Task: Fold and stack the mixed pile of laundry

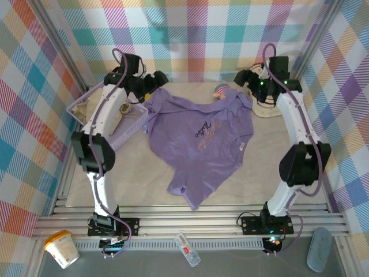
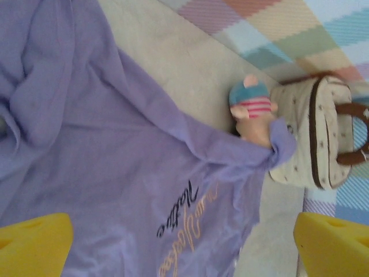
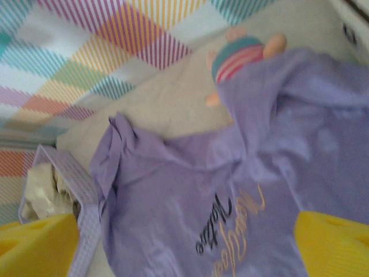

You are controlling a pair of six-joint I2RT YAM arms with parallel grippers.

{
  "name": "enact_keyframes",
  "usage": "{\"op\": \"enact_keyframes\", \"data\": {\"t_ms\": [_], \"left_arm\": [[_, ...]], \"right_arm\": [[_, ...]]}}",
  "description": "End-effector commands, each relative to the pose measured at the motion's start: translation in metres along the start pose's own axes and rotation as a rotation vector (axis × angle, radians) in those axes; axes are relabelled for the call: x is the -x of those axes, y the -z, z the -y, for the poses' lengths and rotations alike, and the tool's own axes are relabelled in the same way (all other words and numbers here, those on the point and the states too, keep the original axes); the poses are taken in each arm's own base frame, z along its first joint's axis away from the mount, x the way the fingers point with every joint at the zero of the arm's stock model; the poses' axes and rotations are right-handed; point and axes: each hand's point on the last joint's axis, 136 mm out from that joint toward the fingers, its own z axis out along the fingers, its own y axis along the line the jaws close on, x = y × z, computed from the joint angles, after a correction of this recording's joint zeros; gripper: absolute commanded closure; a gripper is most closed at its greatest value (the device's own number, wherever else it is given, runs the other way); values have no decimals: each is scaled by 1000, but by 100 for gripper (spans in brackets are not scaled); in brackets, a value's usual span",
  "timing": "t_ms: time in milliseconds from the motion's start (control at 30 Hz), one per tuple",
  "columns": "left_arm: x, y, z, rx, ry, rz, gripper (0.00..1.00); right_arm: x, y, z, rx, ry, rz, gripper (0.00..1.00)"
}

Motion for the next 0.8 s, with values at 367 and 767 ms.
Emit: {"op": "enact_keyframes", "data": {"t_ms": [367, 767], "left_arm": [[-140, -98, -63, 106, -60, -303, 68], [-210, -120, -146, 345, -91, -489, 68]], "right_arm": [[-249, -54, 53, -276, 48, -452, 62], [-277, -83, 138, -547, -120, -504, 69]]}}
